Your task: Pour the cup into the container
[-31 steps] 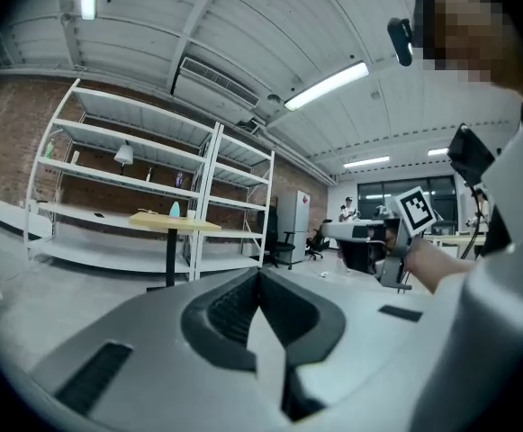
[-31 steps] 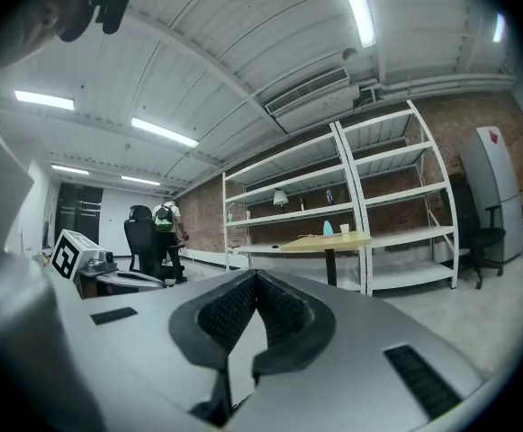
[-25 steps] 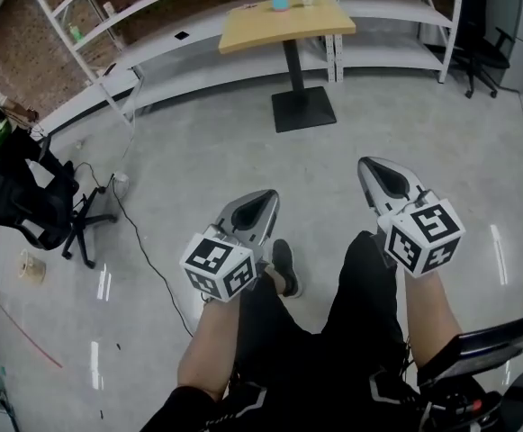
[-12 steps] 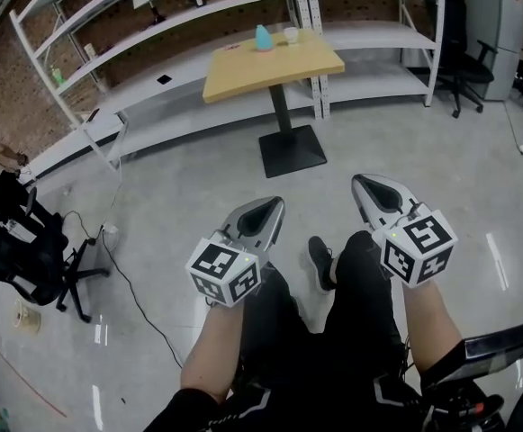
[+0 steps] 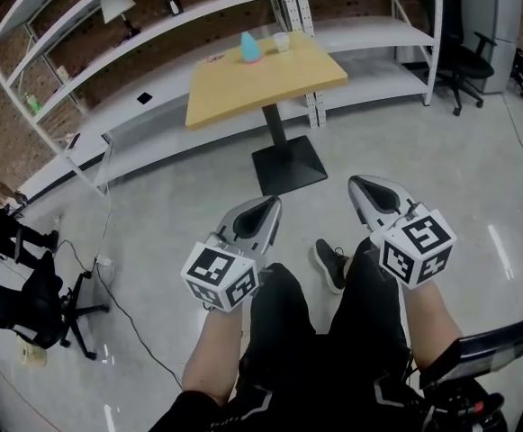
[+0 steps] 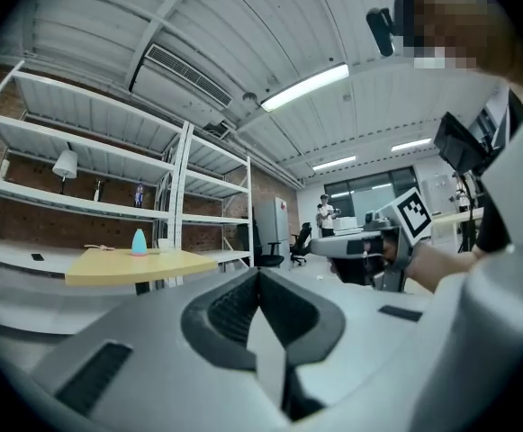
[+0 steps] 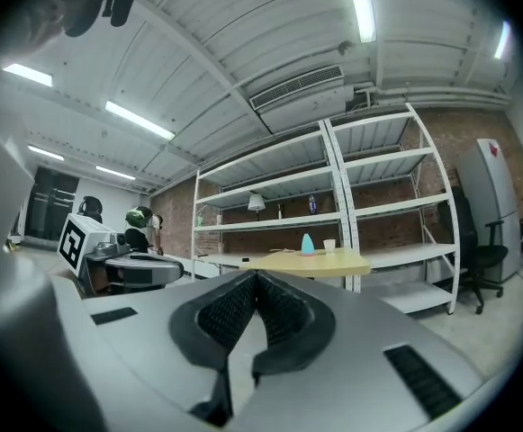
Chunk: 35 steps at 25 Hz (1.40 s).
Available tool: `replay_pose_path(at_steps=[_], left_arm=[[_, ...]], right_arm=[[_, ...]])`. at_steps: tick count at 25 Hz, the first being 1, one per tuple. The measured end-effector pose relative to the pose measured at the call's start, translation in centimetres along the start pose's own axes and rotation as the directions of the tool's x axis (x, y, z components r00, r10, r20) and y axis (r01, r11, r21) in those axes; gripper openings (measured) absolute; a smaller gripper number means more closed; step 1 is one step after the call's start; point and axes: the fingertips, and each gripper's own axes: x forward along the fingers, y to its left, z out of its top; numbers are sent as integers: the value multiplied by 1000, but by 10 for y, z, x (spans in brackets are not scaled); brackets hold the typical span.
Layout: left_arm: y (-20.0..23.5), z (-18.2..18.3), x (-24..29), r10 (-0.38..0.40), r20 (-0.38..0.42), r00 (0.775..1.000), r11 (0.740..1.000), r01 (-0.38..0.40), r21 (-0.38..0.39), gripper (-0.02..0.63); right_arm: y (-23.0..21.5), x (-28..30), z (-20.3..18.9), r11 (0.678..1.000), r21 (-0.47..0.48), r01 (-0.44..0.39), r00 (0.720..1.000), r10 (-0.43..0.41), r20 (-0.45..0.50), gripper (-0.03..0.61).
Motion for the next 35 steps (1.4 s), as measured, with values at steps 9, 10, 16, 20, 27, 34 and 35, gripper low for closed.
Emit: replay_pose_path(at_steps=[9, 10, 16, 20, 27, 34, 35], left_arm=[[81, -1, 63, -18, 6, 1000, 1000, 18, 3, 1], [89, 0, 69, -21, 8, 1000, 1000, 21, 11, 2], [145, 20, 98, -18, 49, 999, 1000, 16, 22, 2], [190, 23, 116, -6, 53, 999, 1000, 4, 29, 2], [291, 20, 153, 34, 86, 996, 999, -35, 6, 2], [364, 32, 204, 12, 118, 993, 1000, -12, 2, 2], [375, 33, 212, 9, 115, 993, 1000, -10, 1, 2]], right_arm=[[-51, 92, 4, 1000, -7, 17, 1000, -17, -4, 0], [-54, 102, 4, 1000, -10, 17, 1000, -17, -3, 0], [-74, 166, 16, 999, -49, -3, 1000, 4, 4, 0], [-99, 217, 27, 999, -35, 8, 1000, -7, 23, 0], [-131, 310, 32, 998, -49, 28, 999, -26, 32, 0], [-165, 390, 41, 995, -84, 49, 999, -48, 18, 2], [-169, 401, 43, 995, -85, 52, 999, -50, 18, 2]])
